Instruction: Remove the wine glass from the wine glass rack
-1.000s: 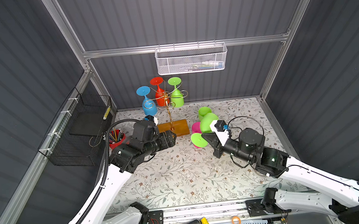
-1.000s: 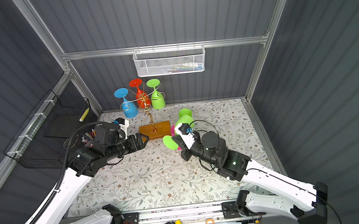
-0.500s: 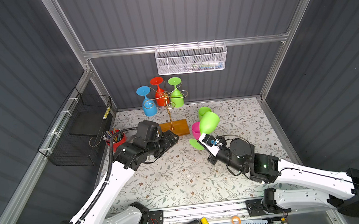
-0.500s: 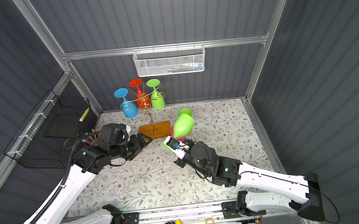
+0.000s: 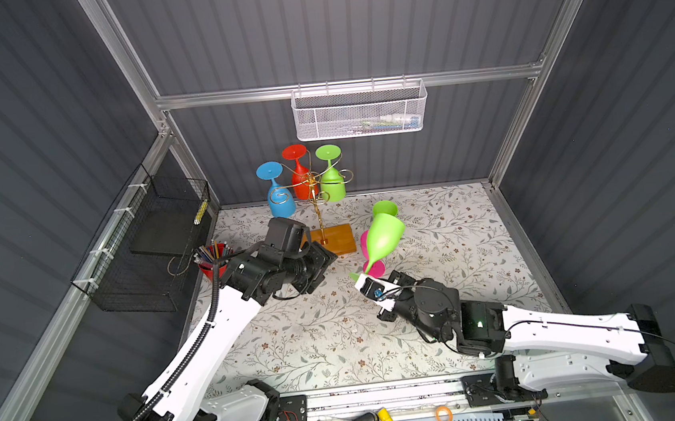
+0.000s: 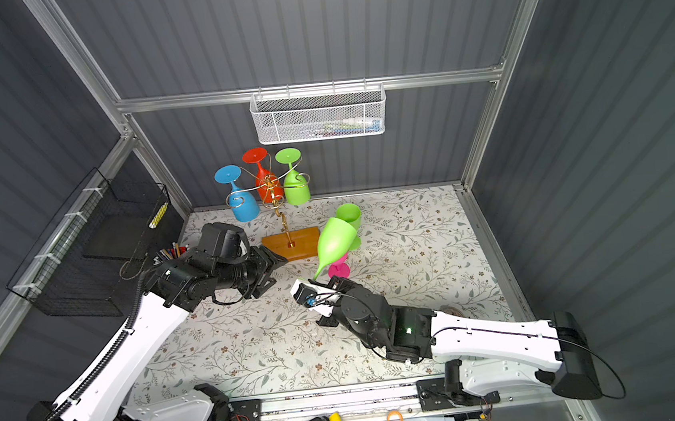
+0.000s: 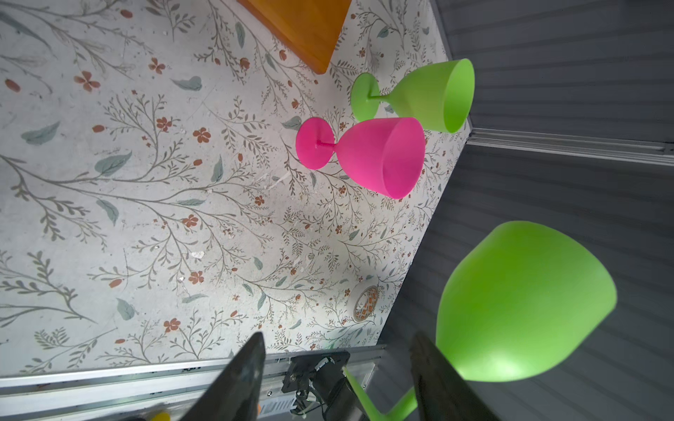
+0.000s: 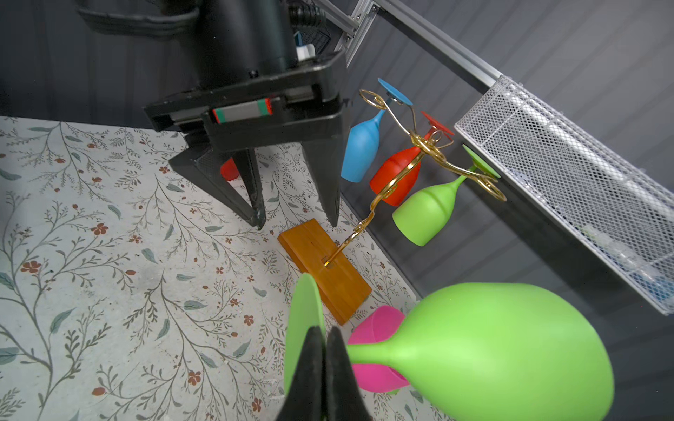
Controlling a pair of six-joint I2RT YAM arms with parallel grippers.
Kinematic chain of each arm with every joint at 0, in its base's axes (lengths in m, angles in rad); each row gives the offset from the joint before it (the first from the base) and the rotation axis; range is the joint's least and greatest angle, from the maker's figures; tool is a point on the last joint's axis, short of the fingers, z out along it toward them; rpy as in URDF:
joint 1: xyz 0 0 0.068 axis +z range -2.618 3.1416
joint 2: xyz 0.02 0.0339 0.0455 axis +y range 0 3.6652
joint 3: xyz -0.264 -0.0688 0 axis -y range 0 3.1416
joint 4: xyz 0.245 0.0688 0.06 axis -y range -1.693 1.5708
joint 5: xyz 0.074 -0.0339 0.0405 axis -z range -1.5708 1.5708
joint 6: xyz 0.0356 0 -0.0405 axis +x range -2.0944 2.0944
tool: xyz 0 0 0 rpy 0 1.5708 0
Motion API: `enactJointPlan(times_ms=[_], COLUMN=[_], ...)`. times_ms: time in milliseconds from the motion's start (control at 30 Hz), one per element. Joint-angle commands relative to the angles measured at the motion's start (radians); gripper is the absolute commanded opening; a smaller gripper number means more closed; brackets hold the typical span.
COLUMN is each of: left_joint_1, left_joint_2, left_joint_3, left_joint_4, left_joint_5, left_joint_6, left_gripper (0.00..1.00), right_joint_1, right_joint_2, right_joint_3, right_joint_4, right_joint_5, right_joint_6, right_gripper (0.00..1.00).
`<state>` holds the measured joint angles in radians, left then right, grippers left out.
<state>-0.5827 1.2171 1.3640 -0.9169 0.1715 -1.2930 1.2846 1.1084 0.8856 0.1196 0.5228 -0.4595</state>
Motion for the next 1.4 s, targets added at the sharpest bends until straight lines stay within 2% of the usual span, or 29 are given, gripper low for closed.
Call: enactJointPlan(times_ms=[0, 467, 733, 1133, 1367], left_joint_1=[-0.001, -0.083, -0.116, -0.134, -0.134], left_joint_2=[0.013, 0.055, 0.064, 0.044, 0.045], left_joint_3=[0.019, 0.041, 0.041, -0.006, -0.011], left_joint_4=[-0.033, -0.003, 0.003, 0.027, 0.022], left_joint_5=[0.047, 0.038, 0.026, 0.008, 0.005], left_joint_6=[-0.062, -0.157, -0.191, -0.277, -0.294], left_gripper=[0.63, 0.59, 0.50, 0.32, 0.14], right_joint_1=[0.010, 0.054, 0.056, 0.060, 0.067], right_joint_2=[0.003, 0.077, 0.088, 0.098, 0.105], right_joint_3=[-0.010, 0.001, 0.003, 0.000, 0.003], right_joint_4=[0.061, 0.096, 0.107, 0.110, 0.109], right_joint_5=[0.046, 0.085, 0.113, 0.122, 0.127], right_joint_6=[-0.049, -0.122, -0.142, -0.156, -0.165], right_gripper=[0.00, 0.00, 0.00, 0.00, 0.00])
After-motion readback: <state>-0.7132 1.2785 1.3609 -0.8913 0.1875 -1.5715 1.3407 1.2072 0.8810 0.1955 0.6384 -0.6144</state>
